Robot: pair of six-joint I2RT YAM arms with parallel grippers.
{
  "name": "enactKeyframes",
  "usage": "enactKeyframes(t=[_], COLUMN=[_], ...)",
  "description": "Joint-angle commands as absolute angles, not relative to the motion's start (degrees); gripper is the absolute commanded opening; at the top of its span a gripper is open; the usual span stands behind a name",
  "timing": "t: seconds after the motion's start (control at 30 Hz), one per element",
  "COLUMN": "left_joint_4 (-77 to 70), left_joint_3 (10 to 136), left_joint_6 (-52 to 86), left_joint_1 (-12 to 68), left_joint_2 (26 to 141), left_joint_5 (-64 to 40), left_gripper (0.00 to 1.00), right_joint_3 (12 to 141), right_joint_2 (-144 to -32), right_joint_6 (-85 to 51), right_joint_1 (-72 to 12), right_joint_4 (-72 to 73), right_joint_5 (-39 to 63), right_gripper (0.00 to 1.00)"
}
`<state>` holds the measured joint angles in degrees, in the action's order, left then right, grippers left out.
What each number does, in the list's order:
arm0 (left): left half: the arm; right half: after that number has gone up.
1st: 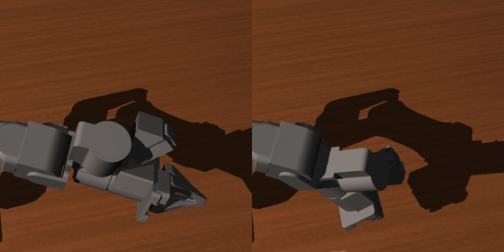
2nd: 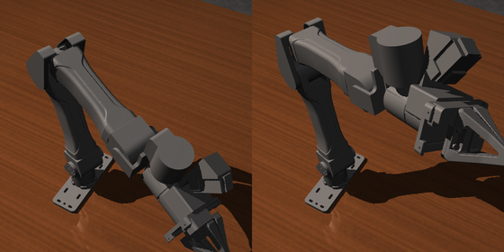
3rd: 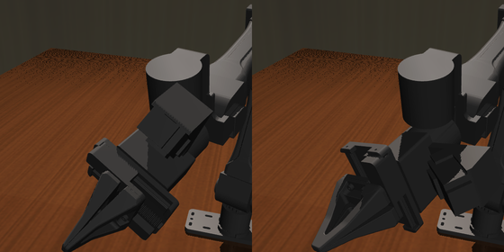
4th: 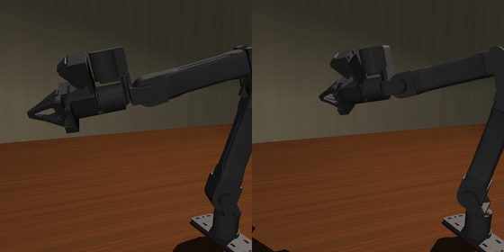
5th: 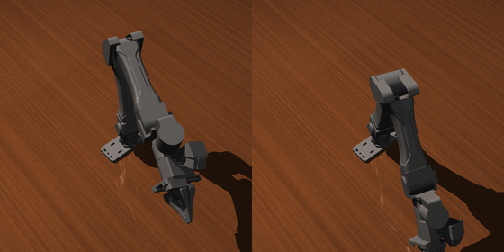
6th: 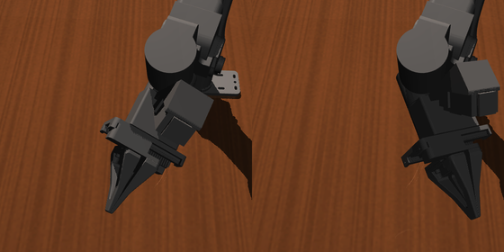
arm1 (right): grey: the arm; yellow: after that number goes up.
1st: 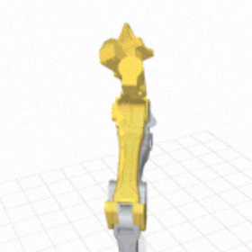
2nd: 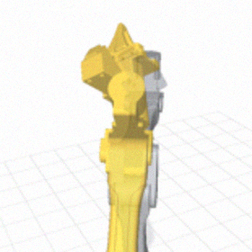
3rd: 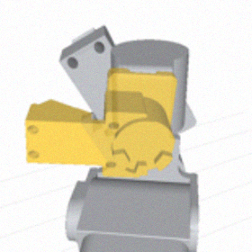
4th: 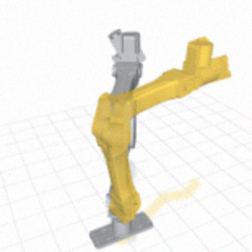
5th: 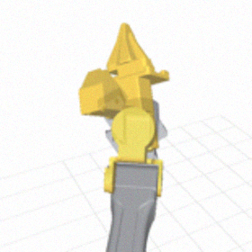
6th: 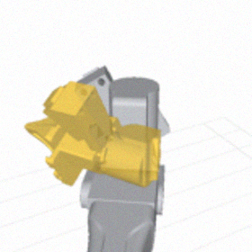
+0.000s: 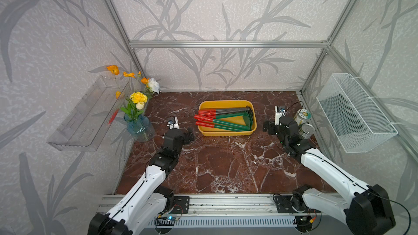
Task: Put the small hoe into the storage box
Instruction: Place the hoe in the storage box, then reset both arms
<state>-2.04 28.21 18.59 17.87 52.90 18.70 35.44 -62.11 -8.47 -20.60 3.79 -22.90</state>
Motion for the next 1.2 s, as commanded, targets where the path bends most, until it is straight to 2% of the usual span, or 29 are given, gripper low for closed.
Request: enactKeyframes(t=[0.0, 0.07, 0.13, 0.27, 0.5, 0.77, 0.87, 0.93, 1.03, 1.1, 1.17], left_joint_4=[-10.6, -16.8, -20.3, -27.2, -34.6, -42.0, -42.9, -38.5, -39.9, -41.1, -35.5], left_joint_3=[27.3, 25.4, 23.8, 21.2, 22.8, 26.1, 23.7, 24.2, 23.0, 23.2, 25.9], left_joint_6=[9.9, 6.4, 4.5, 3.3, -0.5, -6.1, -6.0, -6.0, -7.2, -7.4, -6.3], left_joint_1=[17.6, 17.5, 16.9, 15.8, 14.1, 13.0, 12.8, 12.5, 12.0, 10.7, 9.0], left_joint_2=[58.3, 61.7, 63.9, 68.5, 76.3, 84.6, 81.9, 80.5, 79.9, 80.5, 81.2], left_joint_5=[35.1, 39.3, 38.1, 37.7, 35.4, 32.4, 31.6, 32.3, 32.2, 30.1, 26.9], left_gripper=[0.99, 1.0, 1.0, 1.0, 1.0, 1.0, 1.0, 1.0, 1.0, 1.0, 1.0], right_joint_3=[28.4, 23.1, 18.7, 15.6, 13.8, 17.5, 15.9, 15.4, 15.9, 15.5, 15.4], right_joint_2=[-60.5, -60.1, -61.1, -66.0, -73.3, -76.6, -73.5, -72.1, -71.2, -72.7, -76.5], right_joint_6=[-6.7, -5.8, -3.9, -1.4, 2.2, 0.7, -0.8, -1.5, -3.6, -4.3, -4.0], right_joint_1=[-18.5, -17.6, -17.3, -16.3, -13.1, -8.3, -5.9, -3.9, -1.9, -1.8, -1.9], right_joint_4=[7.3, 14.5, 23.0, 33.7, 51.2, 47.8, 46.1, 44.8, 43.1, 45.4, 51.7], right_joint_5=[-34.5, -34.7, -35.4, -36.4, -31.6, -25.5, -24.0, -23.4, -18.5, -14.9, -12.2], right_gripper=[0.99, 0.99, 0.99, 0.99, 0.99, 0.99, 0.99, 0.99, 0.99, 0.99, 0.99])
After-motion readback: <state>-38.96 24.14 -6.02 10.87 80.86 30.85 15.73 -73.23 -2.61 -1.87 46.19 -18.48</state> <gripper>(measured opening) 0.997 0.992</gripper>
